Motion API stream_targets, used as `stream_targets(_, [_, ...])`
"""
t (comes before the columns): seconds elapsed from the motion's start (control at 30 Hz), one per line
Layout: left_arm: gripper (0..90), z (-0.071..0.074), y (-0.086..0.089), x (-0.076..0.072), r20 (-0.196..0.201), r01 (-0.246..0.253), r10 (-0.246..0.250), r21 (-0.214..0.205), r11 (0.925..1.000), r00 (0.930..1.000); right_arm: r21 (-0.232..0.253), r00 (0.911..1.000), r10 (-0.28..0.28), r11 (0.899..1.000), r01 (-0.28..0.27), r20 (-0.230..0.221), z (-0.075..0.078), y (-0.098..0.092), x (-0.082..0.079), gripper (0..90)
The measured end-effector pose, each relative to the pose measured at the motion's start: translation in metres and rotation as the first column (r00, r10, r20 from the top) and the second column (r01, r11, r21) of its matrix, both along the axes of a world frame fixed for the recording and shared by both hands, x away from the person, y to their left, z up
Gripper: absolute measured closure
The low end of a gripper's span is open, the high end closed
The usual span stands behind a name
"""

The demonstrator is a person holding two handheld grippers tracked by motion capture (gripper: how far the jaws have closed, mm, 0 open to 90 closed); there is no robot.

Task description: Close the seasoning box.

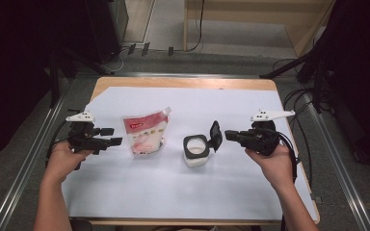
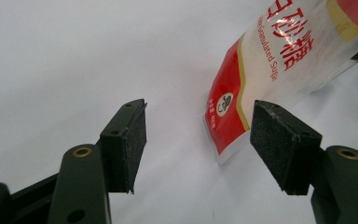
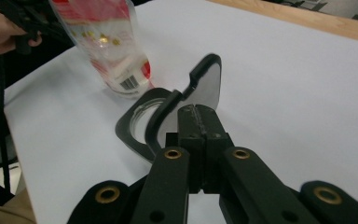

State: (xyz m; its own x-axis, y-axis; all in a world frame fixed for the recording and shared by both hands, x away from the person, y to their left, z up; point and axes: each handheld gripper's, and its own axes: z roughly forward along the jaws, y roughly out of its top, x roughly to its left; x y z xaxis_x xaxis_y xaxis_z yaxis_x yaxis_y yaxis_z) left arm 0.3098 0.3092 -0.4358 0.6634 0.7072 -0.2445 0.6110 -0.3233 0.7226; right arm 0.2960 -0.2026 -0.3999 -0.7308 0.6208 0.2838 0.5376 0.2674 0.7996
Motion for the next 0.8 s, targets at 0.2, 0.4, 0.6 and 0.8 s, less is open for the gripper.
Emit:
stream_targets(0.2, [36.8, 0.001, 0.0, 0.0, 0.004, 0.009, -0.009, -0.003, 1.0, 1.0, -0.02, 0.9996, -0.007, 1.0, 0.006, -0.027, -0.018, 0.008, 0.007, 90.0])
stream_targets(0.4, [36.8, 0.002, 0.0, 0.0, 0.009, 0.004, -0.004, -0.01, 0.9999, 1.0, -0.045, 0.999, -0.007, 0.999, 0.005, -0.043, -0.031, 0.015, 0.013, 90.0])
stream_targets(0.6, [36.6, 0.002, -0.002, 0.0, 0.01, 0.004, -0.004, -0.006, 1.0, 0.9999, -0.049, 0.999, 0.001, 0.999, -0.004, -0.046, -0.034, 0.021, 0.014, 90.0])
stream_targets(0.8, [36.4, 0.005, -0.005, 0.0, 0.011, 0.003, -0.003, 0.007, 1.0, 0.9999, -0.039, 0.9993, -0.006, 0.999, 0.005, -0.037, -0.031, 0.02, 0.012, 90.0])
